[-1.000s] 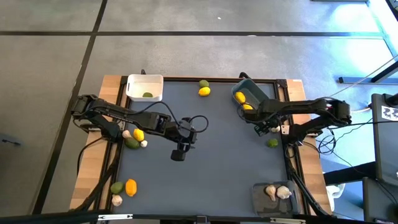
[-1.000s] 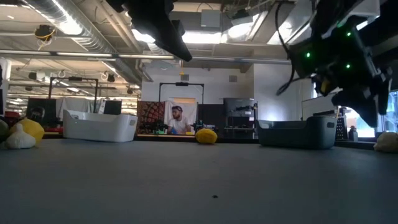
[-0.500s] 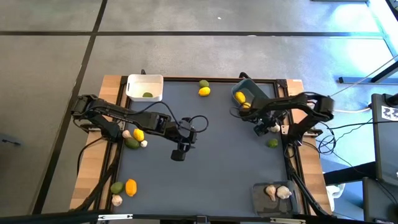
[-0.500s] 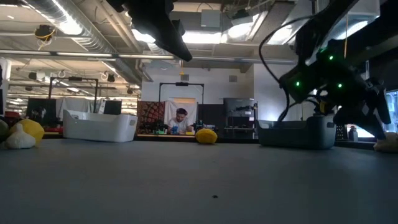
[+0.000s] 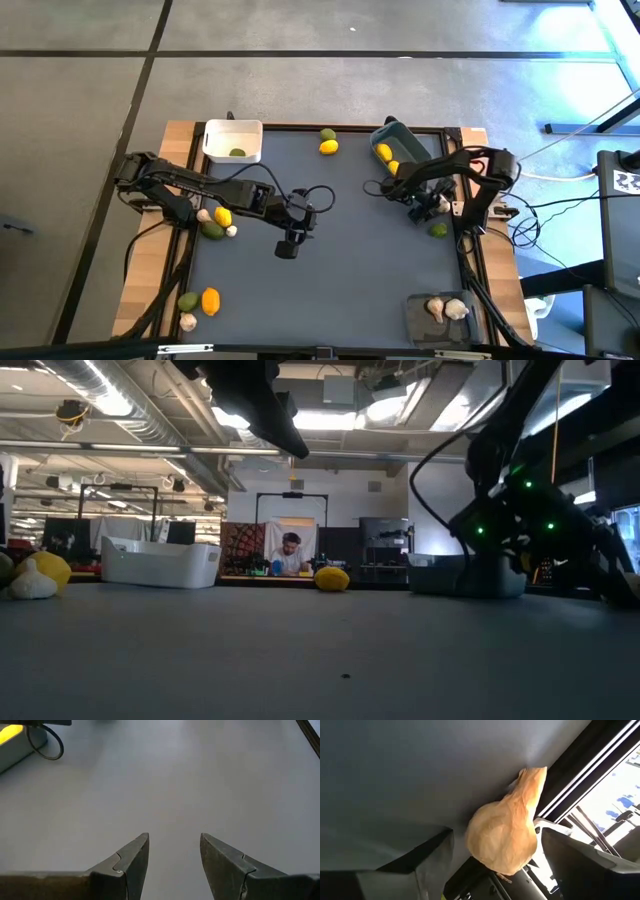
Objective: Sort produce into baskets
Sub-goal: Put the white garlic into the black bin
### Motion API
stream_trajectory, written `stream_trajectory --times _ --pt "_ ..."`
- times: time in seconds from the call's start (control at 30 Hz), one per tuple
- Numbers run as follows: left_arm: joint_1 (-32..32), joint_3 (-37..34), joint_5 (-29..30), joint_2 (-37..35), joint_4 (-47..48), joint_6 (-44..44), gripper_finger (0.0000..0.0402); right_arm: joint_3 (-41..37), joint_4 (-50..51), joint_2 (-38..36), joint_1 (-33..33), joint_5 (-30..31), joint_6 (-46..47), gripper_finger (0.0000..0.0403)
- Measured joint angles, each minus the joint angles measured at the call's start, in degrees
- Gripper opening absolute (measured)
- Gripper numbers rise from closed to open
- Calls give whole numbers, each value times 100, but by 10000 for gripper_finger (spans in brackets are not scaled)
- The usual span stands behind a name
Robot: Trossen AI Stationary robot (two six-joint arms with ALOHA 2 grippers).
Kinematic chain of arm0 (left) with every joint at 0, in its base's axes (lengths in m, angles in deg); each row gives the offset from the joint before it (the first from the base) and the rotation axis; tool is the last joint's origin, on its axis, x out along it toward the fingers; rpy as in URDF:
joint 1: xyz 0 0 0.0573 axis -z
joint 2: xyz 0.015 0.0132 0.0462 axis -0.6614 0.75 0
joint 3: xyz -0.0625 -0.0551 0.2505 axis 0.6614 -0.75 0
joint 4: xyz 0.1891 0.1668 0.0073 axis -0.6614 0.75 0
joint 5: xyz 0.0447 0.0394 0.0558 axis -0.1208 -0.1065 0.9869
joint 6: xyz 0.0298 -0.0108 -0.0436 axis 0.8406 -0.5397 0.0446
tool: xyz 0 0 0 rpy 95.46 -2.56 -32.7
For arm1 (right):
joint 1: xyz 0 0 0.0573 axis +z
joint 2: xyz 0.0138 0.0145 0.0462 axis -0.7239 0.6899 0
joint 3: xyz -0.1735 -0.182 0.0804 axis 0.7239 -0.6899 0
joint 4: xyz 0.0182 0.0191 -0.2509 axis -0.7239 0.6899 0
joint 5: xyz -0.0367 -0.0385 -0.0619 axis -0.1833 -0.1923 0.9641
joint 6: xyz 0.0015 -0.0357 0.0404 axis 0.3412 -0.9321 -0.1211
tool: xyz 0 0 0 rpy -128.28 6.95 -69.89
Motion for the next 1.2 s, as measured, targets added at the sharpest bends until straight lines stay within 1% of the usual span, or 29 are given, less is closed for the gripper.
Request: stream_trajectory --times 0.1,0.3,0.4,0.5,0.63,0.77,0.9,1.07,1.2 --pt "1 0 0 0 0 2 172 0 -49 -1 0 32 -67 267" --pt "0 0 0 0 0 -2 172 0 -118 -1 0 158 -91 192" --pt "0 0 0 0 0 -2 172 0 -113 -1 11 306 -119 167" --pt "-1 0 0 0 0 -4 172 0 -83 -1 11 379 -171 162" --pt "0 2 0 0 0 -7 172 0 36 -18 17 375 -251 170" --pt "1 2 0 0 0 -15 172 0 163 -209 17 358 -250 170" --pt "1 2 0 0 0 -15 172 11 268 -598 17 291 -219 169" --pt "1 4 0 0 0 -17 172 17 497 -1279 17 222 -57 170" --pt "1 7 0 0 0 -15 172 22 490 -1887 17 -73 52 170"
